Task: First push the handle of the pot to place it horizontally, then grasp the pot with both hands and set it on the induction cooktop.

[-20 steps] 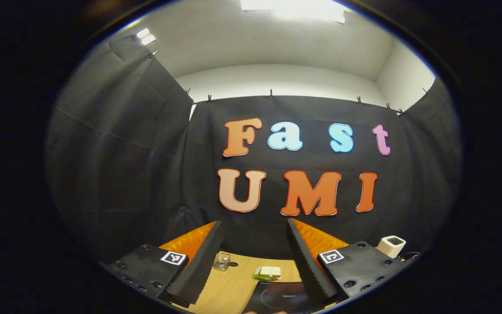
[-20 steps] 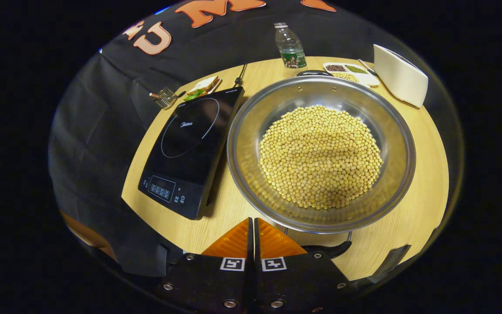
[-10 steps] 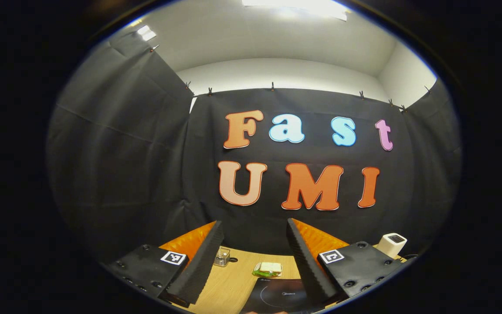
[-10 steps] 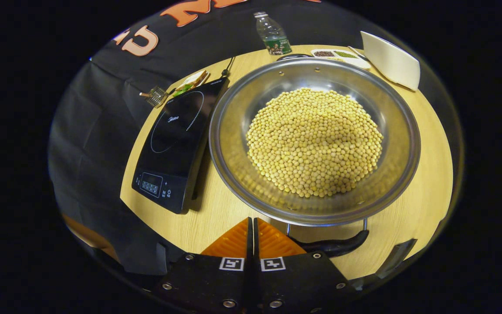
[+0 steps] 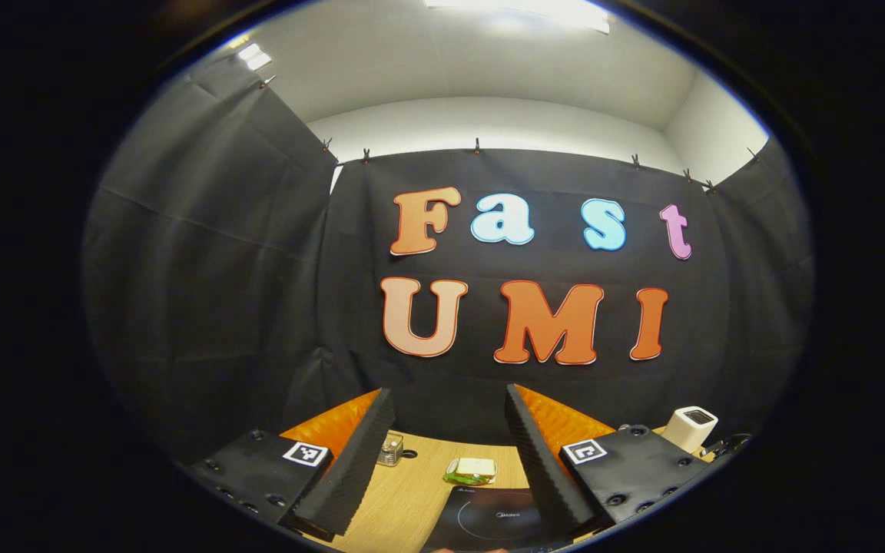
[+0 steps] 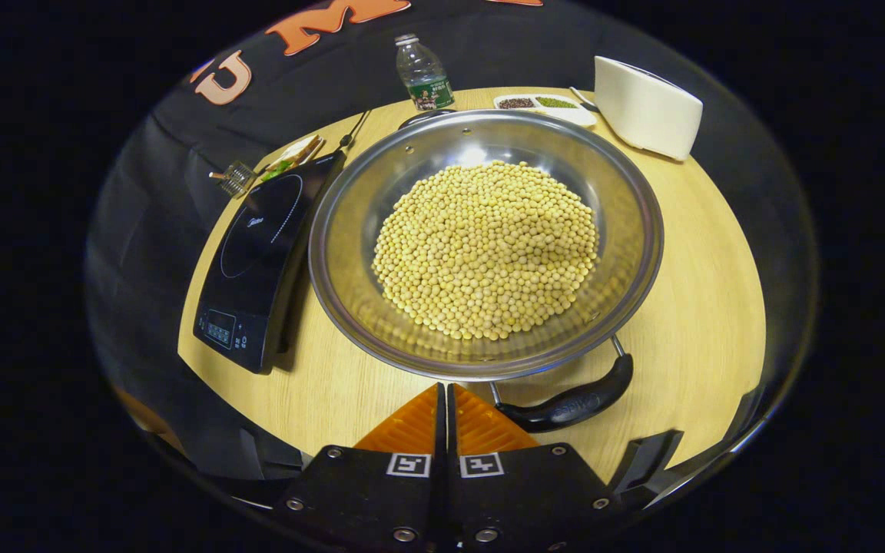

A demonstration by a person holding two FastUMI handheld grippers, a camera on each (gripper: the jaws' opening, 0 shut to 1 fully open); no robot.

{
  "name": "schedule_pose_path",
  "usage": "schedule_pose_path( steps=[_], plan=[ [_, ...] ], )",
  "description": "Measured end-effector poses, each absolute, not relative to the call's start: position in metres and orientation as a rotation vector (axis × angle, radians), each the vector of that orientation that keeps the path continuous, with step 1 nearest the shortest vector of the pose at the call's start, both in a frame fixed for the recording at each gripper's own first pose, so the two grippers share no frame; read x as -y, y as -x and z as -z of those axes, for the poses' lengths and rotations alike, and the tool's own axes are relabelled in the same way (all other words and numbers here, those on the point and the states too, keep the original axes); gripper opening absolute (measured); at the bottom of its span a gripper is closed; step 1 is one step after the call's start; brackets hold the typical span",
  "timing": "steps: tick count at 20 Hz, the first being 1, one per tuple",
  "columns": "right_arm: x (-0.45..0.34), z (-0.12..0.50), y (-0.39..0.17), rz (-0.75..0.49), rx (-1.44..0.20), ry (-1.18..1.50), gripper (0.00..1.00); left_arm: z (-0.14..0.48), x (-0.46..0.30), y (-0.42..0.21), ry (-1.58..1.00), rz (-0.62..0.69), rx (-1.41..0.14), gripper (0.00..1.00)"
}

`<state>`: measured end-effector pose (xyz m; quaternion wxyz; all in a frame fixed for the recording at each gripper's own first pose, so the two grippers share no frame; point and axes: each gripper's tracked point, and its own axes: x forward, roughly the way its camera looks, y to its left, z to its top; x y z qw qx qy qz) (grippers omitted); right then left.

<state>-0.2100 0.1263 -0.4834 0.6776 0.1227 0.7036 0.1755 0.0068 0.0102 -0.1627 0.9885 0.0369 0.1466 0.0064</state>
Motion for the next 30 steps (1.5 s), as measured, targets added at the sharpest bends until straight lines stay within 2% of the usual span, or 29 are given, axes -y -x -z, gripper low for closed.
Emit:
schedule_pose_path(
  steps=[19, 22, 24, 27, 28, 30],
  plan=[
    [-0.053, 0.515, 0.165, -0.200, -1.541, -0.222, 0.00, 0.158, -0.018, -0.003, -0.070, -0.022, -0.282, 0.98],
    [-0.038, 0.524, 0.152, -0.143, -1.526, -0.200, 0.00, 0.163, -0.018, -0.004, -0.059, -0.019, -0.295, 0.97],
    [-0.025, 0.532, 0.144, -0.092, -1.523, -0.195, 0.00, 0.167, -0.018, -0.003, -0.055, -0.018, -0.303, 0.93],
    [-0.005, 0.542, 0.136, -0.033, -1.518, -0.194, 0.00, 0.170, -0.020, -0.003, -0.060, -0.022, -0.307, 0.97],
    [-0.001, 0.544, 0.133, -0.018, -1.517, -0.215, 0.00, 0.171, -0.021, -0.004, -0.063, -0.025, -0.308, 0.95],
    [0.000, 0.546, 0.128, -0.002, -1.515, -0.256, 0.00, 0.174, -0.027, -0.005, -0.074, -0.048, -0.306, 0.97]
  ],
)
